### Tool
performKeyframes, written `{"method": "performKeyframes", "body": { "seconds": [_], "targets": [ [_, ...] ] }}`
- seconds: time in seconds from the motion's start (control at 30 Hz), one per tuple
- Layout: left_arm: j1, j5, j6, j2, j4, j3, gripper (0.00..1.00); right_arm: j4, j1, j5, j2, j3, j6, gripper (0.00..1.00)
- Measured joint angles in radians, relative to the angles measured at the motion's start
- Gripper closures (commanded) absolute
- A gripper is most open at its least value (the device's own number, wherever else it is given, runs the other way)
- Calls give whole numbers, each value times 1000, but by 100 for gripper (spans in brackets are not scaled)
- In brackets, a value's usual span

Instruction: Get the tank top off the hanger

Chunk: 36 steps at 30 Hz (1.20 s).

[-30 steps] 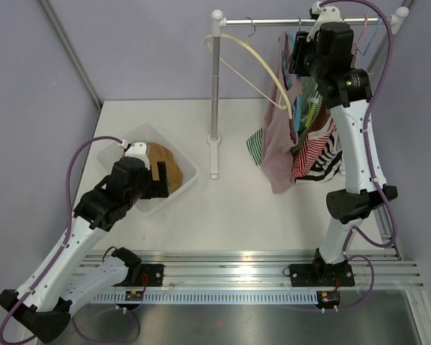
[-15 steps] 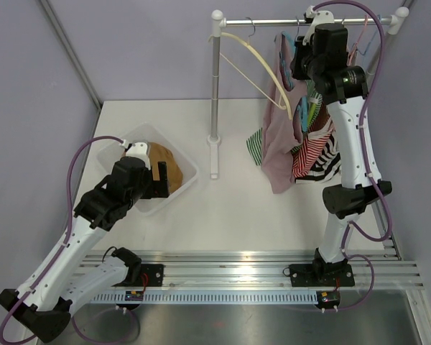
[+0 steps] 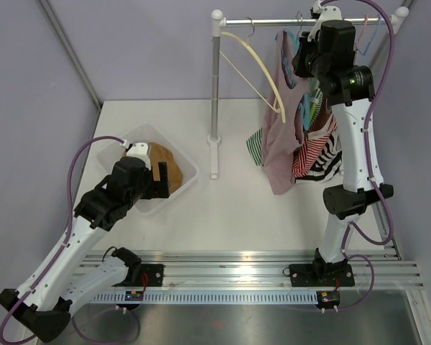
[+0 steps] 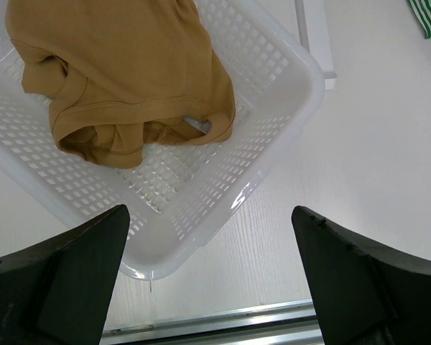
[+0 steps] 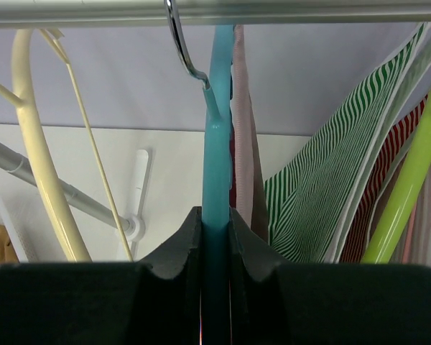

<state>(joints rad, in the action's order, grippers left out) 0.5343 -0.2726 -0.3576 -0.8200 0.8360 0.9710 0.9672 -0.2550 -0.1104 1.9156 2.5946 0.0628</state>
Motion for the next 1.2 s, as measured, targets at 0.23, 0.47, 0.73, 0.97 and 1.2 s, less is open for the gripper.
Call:
{"method": "performKeyframes", "body": {
  "seconds": [0.23, 0.47, 0.73, 0.97, 1.2],
  "targets": [
    [1, 0, 0, 9, -1, 0, 1, -1, 0, 8, -28, 1, 13, 100],
    [1, 0, 0, 55, -20, -4, 1, -7, 0, 32, -143, -70, 23, 100],
    [2, 7, -10, 56, -23, -2, 1, -27, 0, 84, -383, -329, 74, 100],
    [23, 35, -62, 66, -44, 79, 1, -68, 0, 189, -657, -680, 134, 100],
    [263, -21, -104, -6, -136, 243, 1, -27, 0, 272, -861, -825, 160, 100]
  ]
}}
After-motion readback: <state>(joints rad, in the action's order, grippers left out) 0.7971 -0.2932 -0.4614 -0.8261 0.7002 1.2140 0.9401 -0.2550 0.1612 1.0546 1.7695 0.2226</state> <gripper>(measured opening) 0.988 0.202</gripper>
